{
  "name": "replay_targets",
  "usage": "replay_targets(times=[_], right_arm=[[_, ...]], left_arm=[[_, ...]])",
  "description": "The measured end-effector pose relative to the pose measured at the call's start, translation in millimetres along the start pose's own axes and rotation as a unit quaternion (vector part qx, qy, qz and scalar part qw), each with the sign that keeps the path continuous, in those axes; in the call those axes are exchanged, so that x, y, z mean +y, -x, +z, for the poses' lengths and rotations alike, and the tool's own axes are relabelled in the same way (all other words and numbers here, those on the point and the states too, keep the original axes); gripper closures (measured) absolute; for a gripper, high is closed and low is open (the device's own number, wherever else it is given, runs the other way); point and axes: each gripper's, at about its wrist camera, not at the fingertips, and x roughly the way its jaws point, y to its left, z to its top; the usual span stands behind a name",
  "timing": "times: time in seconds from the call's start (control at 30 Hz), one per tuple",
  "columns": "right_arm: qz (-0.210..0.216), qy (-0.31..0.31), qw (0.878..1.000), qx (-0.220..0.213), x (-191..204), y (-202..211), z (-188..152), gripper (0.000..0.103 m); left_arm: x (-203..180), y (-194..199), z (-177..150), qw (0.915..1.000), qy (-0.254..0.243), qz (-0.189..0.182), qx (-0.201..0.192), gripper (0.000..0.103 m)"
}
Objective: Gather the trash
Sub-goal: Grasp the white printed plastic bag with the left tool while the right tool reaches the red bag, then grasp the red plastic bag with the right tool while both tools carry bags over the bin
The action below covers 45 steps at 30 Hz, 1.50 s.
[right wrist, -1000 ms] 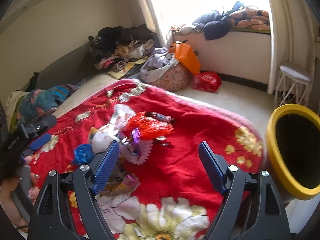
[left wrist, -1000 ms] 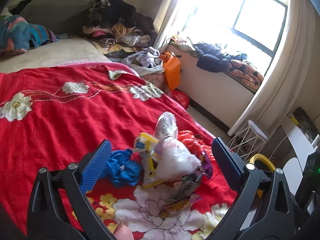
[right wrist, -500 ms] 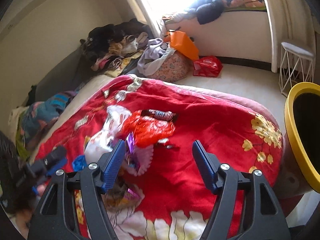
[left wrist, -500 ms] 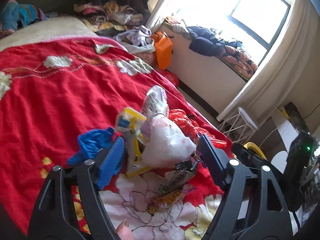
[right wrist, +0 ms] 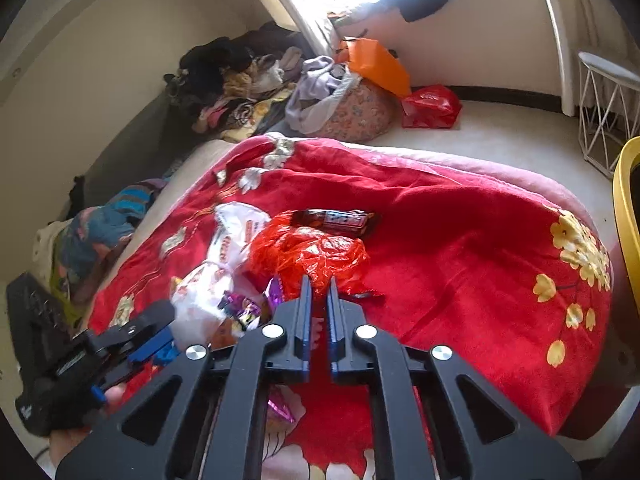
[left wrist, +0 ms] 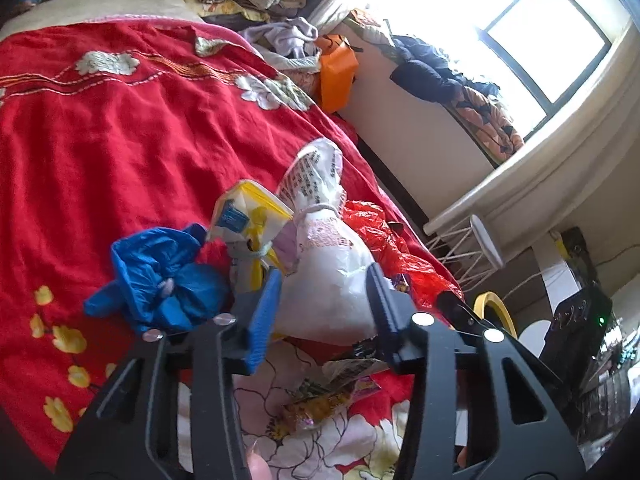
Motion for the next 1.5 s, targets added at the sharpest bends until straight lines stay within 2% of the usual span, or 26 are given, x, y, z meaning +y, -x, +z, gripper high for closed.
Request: replay_targets(times=[0.07, 0.1, 0.3, 0.53, 0.73, 1.03, 1.5], right_arm=[[0.0, 0.004, 1.0, -0.002, 1.0, 5.7, -2.6, 0.098], [-0.001, 0.006, 1.0, -0.003, 2.3, 7.8, -3.1, 0.098], [0.005, 0.02, 1.0, -0.011, 7.2, 28.9, -7.8, 0.098], [0.002, 0.065, 0.997, -0.036, 24.0, 51.7, -6.9, 0.098], [0.023, 0.091, 0.994, -0.063, 39.3, 73.0, -3.3, 0.098], [0.031, 0.103, 0.99, -0.097, 42.4, 102.6, 3.9, 0.098], [0.004, 0.09, 0.987, -0.13, 29.0, 129.6, 10.1, 0.098]], left_arm=[[-3.6, -0.9, -1.3, 1.0, -0.006, -0.003, 0.003, 0.076], [-4.9, -1.0, -2.3, 0.9999, -0.009, -0.005, 0.004, 0.083], [-13.9, 7.9, -5.2, 0.9993, -0.036, -0.011, -0.003, 0.089], [-32.3, 38.6, 1.6, 0.9964, -0.065, -0.019, -0.05, 0.09], [-41.8, 59.1, 8.7, 0.9941, -0.072, -0.029, -0.075, 0.09], [-56.4, 72.9, 9.7, 0.9915, -0.088, -0.046, -0.084, 0.09], [-79.8, 75.5, 0.0, 0.9883, -0.115, -0.062, -0.079, 0.09]])
